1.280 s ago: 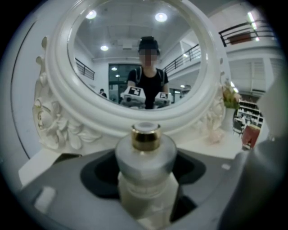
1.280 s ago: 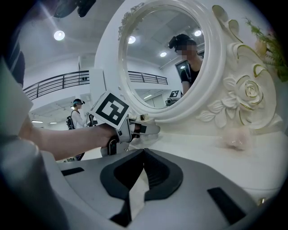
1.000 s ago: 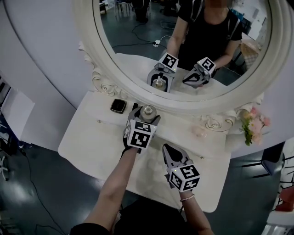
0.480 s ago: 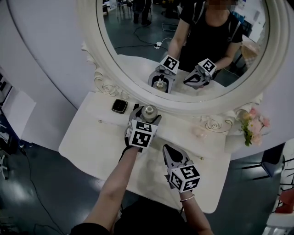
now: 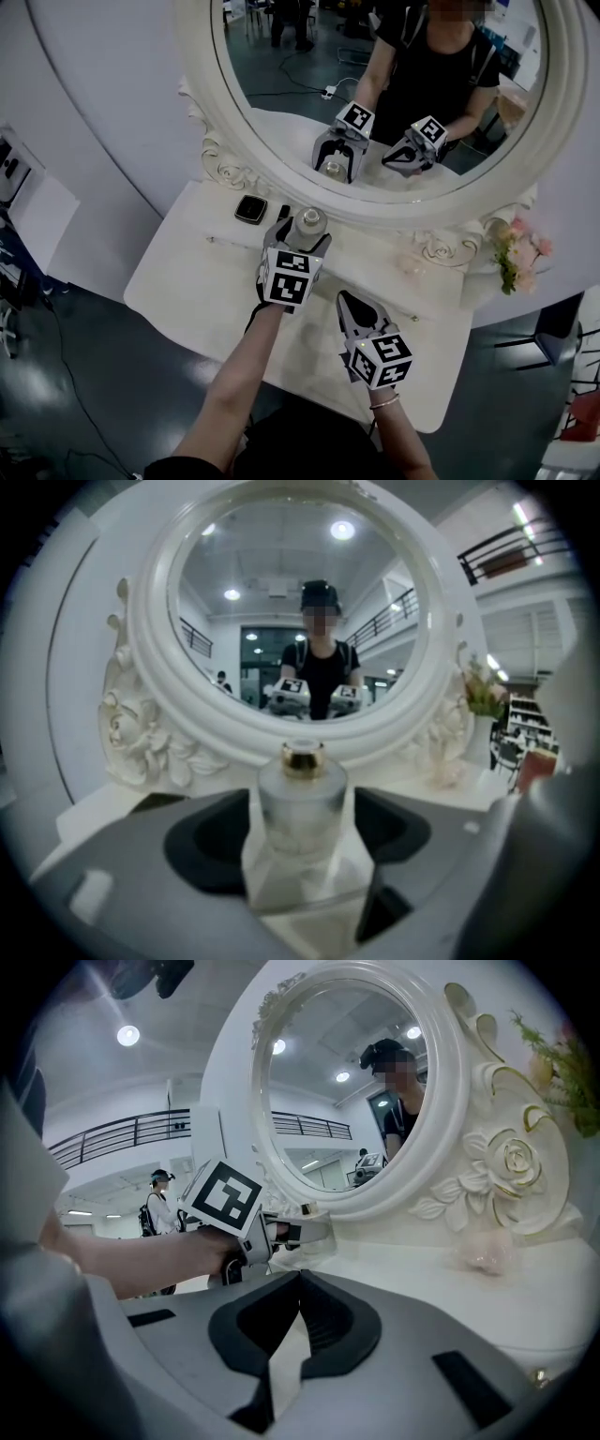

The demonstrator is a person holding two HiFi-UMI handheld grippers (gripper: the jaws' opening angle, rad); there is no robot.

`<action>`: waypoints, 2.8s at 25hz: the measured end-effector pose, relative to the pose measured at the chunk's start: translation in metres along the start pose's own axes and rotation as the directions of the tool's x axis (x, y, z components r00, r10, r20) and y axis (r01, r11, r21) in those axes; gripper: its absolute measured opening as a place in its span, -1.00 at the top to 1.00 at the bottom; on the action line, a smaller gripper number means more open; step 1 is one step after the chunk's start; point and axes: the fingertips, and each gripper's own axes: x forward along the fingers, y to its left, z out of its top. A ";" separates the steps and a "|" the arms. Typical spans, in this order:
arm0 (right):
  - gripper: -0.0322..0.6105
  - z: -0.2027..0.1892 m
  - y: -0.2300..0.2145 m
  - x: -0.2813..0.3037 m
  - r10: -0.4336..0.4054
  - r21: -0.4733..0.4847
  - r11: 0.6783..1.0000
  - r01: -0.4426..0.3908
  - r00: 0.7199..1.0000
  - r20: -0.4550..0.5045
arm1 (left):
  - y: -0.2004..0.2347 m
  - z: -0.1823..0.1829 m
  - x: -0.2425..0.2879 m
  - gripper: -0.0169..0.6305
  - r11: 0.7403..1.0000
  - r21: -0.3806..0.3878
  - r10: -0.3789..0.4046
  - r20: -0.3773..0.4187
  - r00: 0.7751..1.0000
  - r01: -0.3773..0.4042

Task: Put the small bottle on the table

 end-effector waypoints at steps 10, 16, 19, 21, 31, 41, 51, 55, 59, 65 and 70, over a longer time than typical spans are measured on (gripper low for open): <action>0.89 -0.001 0.010 -0.014 -0.005 -0.006 1.000 0.005 1.000 0.019 | 0.001 -0.016 -0.046 0.02 0.998 -0.048 0.043 0.000 0.999 -0.043; 0.89 0.001 0.019 -0.018 -0.002 -0.017 1.000 0.002 1.000 0.030 | 0.011 -0.027 -0.082 0.26 0.992 -0.088 0.090 0.028 0.996 -0.088; 0.89 0.001 0.024 -0.018 0.001 -0.024 1.000 -0.001 0.999 0.033 | 0.011 -0.034 -0.101 0.38 0.991 -0.092 0.104 0.031 0.994 -0.101; 0.89 0.001 0.030 -0.019 0.009 -0.029 1.000 -0.008 0.999 0.034 | 0.010 -0.037 -0.113 0.45 0.990 -0.092 0.111 0.037 0.993 -0.108; 0.89 0.003 0.061 -0.025 0.046 -0.059 0.997 -0.043 0.998 0.051 | 0.003 -0.042 -0.163 0.70 0.988 -0.091 0.133 0.067 0.989 -0.127; 0.89 -0.002 0.081 -0.036 0.052 -0.071 0.996 -0.048 0.997 0.058 | 0.005 -0.067 -0.206 0.89 0.984 -0.101 0.153 0.054 0.987 -0.147; 0.89 0.000 0.094 -0.040 0.059 -0.082 0.995 -0.054 0.996 0.066 | 0.009 -0.080 -0.245 0.93 0.980 -0.129 0.160 0.060 0.985 -0.152; 0.89 0.001 0.097 -0.040 0.061 -0.085 0.995 -0.054 0.996 0.072 | 0.013 -0.083 -0.252 0.93 0.978 -0.137 0.165 0.061 0.984 -0.156; 0.89 -0.001 0.098 -0.039 0.056 -0.091 0.995 -0.050 0.996 0.065 | 0.014 -0.087 -0.255 0.93 0.978 -0.139 0.165 0.056 0.985 -0.156; 0.89 0.000 0.099 -0.037 0.048 -0.105 0.994 -0.041 0.997 0.062 | 0.020 -0.091 -0.257 0.93 0.974 -0.154 0.174 0.051 0.983 -0.165; 0.89 0.004 0.100 -0.035 0.052 -0.112 0.993 -0.044 0.996 0.066 | 0.022 -0.092 -0.257 0.93 0.976 -0.142 0.172 0.045 0.984 -0.164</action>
